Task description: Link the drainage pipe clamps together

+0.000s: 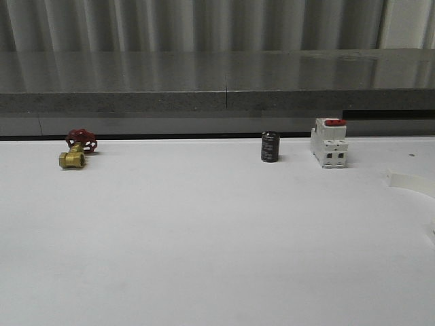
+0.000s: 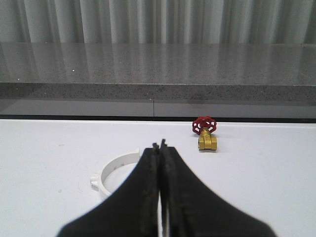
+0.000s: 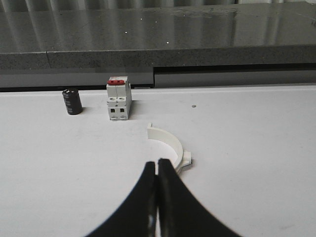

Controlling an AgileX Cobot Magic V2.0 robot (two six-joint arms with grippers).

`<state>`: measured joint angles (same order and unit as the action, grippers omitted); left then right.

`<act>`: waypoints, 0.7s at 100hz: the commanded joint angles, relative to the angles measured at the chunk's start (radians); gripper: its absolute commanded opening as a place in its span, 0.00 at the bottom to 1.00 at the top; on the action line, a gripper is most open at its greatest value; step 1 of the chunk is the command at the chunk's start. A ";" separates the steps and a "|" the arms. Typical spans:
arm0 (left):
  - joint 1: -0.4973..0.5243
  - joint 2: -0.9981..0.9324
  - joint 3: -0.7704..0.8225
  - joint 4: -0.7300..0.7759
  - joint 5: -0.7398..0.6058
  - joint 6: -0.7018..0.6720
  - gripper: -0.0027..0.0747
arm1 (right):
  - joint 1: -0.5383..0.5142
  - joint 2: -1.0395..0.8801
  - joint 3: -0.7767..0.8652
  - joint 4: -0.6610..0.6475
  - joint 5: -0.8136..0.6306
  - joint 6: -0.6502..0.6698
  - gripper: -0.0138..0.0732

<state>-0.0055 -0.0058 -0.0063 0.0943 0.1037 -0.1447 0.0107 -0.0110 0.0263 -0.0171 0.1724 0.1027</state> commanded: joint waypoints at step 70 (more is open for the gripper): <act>0.002 0.075 -0.196 -0.020 0.011 -0.009 0.01 | -0.005 -0.020 -0.015 -0.002 -0.076 -0.006 0.08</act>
<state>-0.0055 0.0113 -0.1083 0.0907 0.1380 -0.1447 0.0107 -0.0110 0.0263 -0.0171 0.1724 0.1027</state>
